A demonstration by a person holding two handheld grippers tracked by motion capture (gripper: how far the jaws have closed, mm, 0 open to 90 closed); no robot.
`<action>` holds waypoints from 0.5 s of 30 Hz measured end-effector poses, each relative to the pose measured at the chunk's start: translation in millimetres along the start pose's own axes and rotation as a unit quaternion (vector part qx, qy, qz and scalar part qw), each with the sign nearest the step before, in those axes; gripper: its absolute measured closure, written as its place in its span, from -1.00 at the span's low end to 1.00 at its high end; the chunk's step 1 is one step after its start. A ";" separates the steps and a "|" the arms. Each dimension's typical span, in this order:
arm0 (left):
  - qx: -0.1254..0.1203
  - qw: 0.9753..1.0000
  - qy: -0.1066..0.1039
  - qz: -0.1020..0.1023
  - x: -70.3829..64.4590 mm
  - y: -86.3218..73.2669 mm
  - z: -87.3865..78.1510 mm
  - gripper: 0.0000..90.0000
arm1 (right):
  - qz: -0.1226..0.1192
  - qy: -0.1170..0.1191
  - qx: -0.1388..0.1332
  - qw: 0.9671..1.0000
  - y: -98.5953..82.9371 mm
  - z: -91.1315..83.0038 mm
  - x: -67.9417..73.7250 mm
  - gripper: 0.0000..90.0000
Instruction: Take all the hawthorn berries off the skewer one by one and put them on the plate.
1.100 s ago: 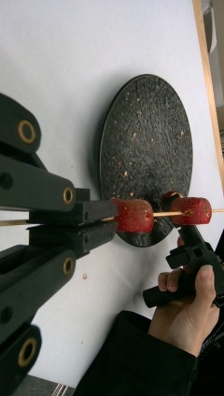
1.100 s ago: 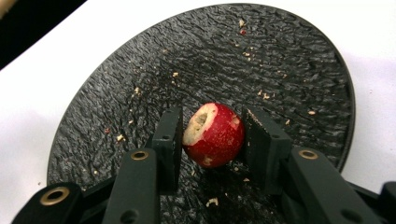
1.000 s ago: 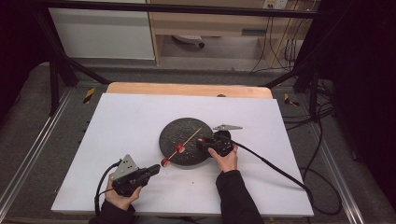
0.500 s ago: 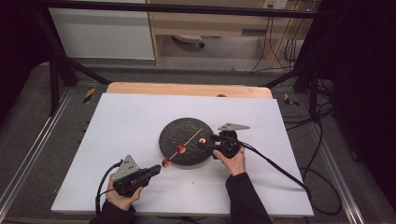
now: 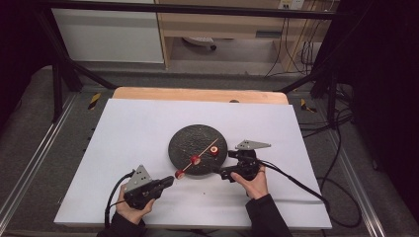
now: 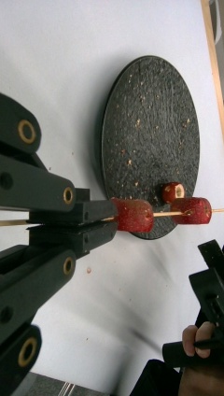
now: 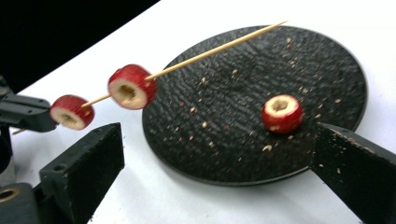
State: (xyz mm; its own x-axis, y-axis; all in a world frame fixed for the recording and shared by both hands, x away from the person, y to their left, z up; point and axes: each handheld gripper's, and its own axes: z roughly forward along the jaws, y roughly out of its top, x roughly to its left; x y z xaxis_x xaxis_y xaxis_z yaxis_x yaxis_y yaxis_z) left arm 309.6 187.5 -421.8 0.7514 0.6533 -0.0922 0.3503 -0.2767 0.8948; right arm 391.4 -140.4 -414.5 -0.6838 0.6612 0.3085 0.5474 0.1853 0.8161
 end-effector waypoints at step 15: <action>0.011 1.000 -0.014 0.010 -10.1 -1.6 8.5 0.97 | 0.007 0.036 -0.003 0.999 -14.6 5.6 14.1 -0.84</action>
State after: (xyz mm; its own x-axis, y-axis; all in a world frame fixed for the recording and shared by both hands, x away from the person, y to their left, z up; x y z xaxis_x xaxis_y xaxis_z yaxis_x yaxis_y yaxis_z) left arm 306.2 175.3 -426.0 0.7733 0.6280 -0.0874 0.3476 -0.3045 0.8868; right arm 376.5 -129.7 -424.8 -0.7087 0.6102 0.3541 0.5547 0.1719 0.8141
